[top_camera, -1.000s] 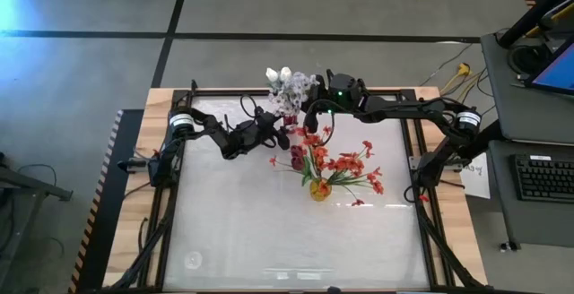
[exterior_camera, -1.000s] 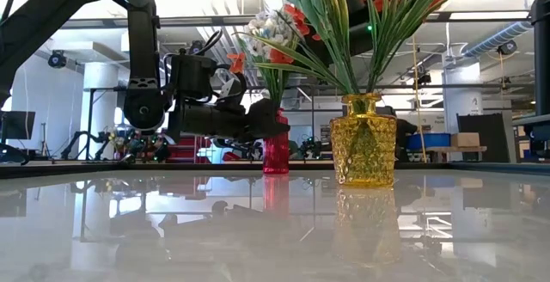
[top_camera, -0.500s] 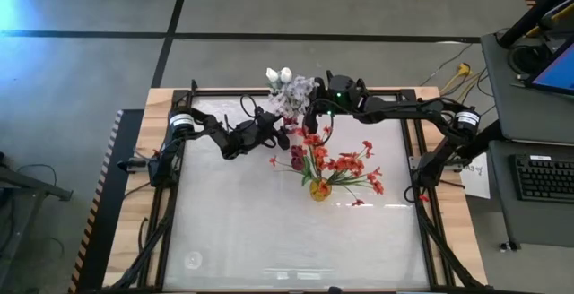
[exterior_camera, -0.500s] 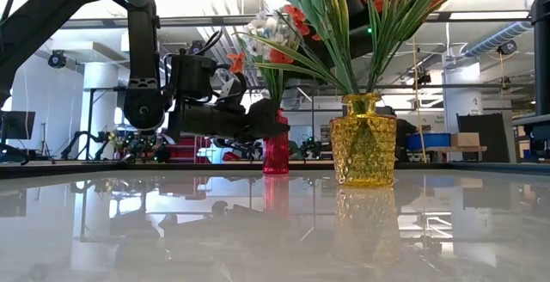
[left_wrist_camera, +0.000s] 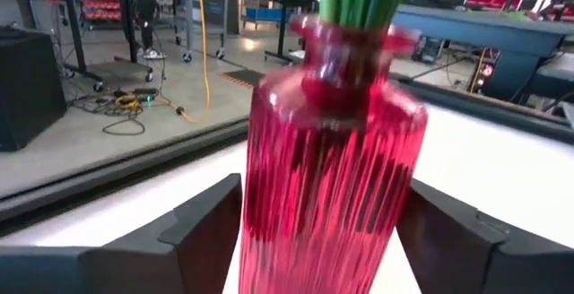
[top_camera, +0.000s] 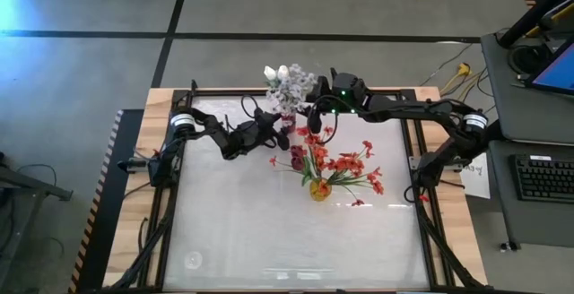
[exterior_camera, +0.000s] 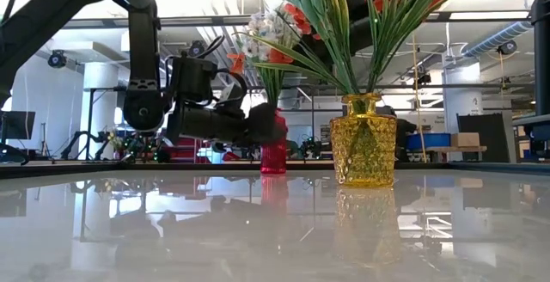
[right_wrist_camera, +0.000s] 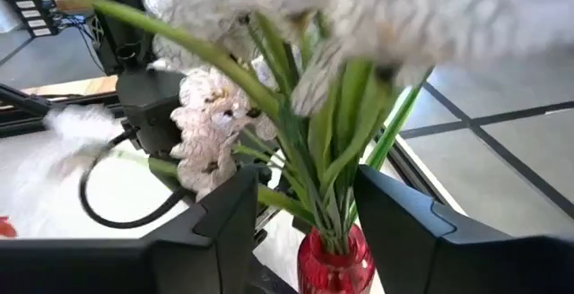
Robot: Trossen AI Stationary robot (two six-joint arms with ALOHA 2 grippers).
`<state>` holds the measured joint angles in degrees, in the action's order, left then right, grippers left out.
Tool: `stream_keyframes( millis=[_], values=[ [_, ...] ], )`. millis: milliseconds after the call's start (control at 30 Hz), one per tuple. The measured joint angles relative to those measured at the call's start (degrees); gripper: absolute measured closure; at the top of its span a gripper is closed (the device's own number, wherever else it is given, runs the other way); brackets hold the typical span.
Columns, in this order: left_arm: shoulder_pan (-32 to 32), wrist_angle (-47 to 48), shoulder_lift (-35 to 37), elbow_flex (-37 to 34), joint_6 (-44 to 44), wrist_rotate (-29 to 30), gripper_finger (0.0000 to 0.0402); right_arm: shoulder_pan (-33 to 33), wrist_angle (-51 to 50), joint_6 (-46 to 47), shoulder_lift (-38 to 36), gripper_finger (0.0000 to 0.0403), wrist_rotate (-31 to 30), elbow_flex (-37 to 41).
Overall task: Sort flowers into vase by color
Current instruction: Put the white flowers into the red vase
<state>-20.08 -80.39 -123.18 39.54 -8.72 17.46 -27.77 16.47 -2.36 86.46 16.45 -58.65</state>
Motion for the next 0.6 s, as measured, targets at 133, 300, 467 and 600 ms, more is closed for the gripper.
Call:
stream_keyframes(
  millis=[133,300,467,600],
  values=[
    [0.11,-0.30,-0.10,-0.05,-0.73,0.04,0.0123,0.00,-1.51,0.11,-0.52,0.0211,-0.01,0.00],
    [0.28,-0.50,0.00,-0.05,-1.13,0.01,0.0103,0.00,-2.05,0.42,-1.30,0.0204,-0.02,-0.04],
    [0.31,-0.64,0.75,-0.57,-1.86,-1.29,0.0098,0.00,-4.42,0.45,-3.13,0.0204,-0.46,-0.11],
    [0.39,-0.92,2.86,-2.45,-0.78,-1.99,0.0097,0.00,-6.09,0.93,-4.76,0.0204,-0.66,-0.13]
  ],
)
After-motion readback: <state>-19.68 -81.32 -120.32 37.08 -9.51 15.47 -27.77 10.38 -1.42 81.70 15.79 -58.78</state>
